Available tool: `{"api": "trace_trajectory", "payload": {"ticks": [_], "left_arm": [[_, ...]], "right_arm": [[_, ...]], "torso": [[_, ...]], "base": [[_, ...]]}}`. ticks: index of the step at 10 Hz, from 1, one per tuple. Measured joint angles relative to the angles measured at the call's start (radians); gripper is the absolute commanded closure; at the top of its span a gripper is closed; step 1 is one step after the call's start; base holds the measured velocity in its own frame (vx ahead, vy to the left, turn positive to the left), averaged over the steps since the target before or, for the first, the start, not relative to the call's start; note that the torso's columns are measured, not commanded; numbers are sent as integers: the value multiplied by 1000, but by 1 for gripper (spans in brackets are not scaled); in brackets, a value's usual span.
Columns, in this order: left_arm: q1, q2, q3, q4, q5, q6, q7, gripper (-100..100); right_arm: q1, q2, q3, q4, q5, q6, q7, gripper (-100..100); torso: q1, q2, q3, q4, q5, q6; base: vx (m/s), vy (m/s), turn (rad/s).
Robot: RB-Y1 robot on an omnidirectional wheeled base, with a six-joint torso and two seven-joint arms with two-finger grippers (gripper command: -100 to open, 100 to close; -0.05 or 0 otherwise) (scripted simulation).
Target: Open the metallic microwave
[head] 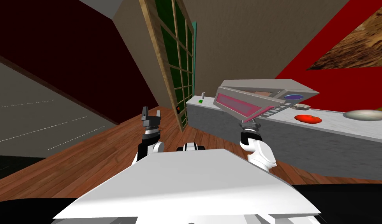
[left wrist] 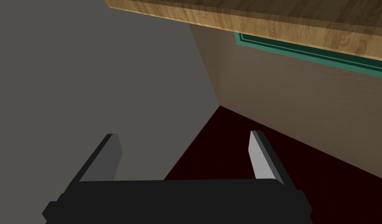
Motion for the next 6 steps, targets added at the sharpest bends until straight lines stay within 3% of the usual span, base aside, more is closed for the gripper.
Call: {"api": "trace_trajectory", "payload": {"ticks": [6], "left_arm": [[0, 0, 0, 0, 0, 0, 0, 0]], "right_arm": [[-35, 107, -89, -21, 59, -7, -7, 100]], "torso": [[6, 0, 1, 0, 0, 2]], "base": [[110, 201, -146]]}}
